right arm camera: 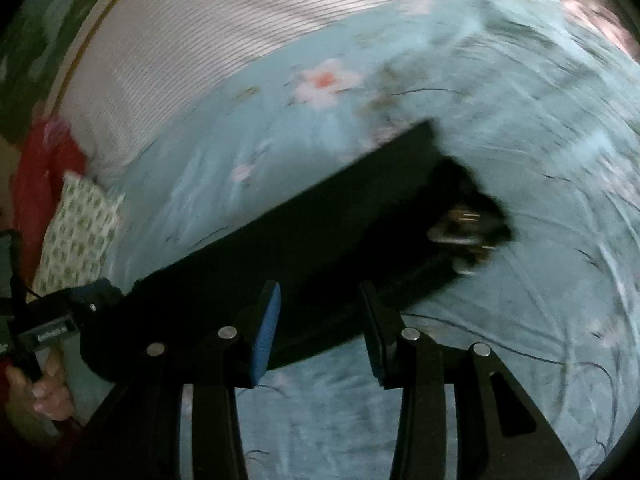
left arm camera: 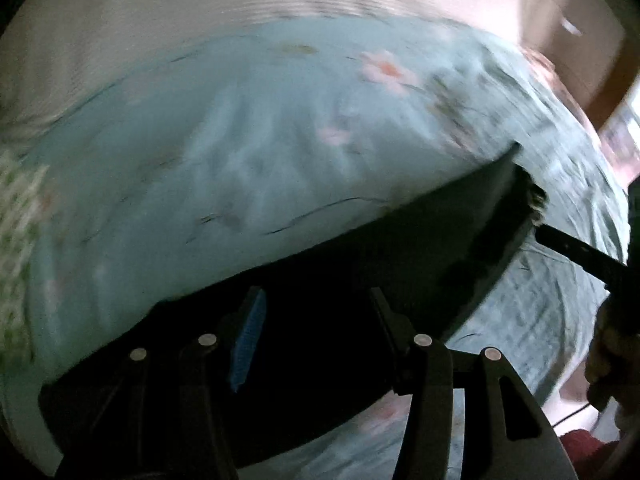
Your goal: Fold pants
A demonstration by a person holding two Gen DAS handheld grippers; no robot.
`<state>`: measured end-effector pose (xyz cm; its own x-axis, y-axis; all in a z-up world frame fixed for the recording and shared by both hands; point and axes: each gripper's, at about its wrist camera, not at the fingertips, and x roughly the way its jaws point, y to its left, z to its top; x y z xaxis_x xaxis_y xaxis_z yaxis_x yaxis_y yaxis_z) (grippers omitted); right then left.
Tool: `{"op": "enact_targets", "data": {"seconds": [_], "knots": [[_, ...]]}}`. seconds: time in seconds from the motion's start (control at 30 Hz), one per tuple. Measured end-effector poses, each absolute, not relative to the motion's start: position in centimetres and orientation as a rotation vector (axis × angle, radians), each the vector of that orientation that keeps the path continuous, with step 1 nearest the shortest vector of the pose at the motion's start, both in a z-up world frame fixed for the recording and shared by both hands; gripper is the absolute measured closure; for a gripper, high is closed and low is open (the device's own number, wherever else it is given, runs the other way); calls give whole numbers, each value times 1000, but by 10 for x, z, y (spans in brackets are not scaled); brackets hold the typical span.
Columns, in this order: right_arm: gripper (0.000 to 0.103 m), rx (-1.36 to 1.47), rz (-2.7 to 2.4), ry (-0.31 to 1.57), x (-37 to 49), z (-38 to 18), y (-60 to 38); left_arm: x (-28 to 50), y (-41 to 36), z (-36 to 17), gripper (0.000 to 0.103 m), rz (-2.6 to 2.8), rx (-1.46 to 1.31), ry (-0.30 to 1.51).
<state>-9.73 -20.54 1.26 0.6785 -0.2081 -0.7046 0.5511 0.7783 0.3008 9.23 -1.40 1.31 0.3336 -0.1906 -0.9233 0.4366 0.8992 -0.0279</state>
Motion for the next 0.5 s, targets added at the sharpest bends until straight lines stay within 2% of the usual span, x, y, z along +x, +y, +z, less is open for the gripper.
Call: {"op": "enact_targets", "data": {"seconds": [0.5], "knots": [[62, 738, -469, 607, -110, -8, -266, 171, -178, -33, 47, -666, 390, 1272]]}}
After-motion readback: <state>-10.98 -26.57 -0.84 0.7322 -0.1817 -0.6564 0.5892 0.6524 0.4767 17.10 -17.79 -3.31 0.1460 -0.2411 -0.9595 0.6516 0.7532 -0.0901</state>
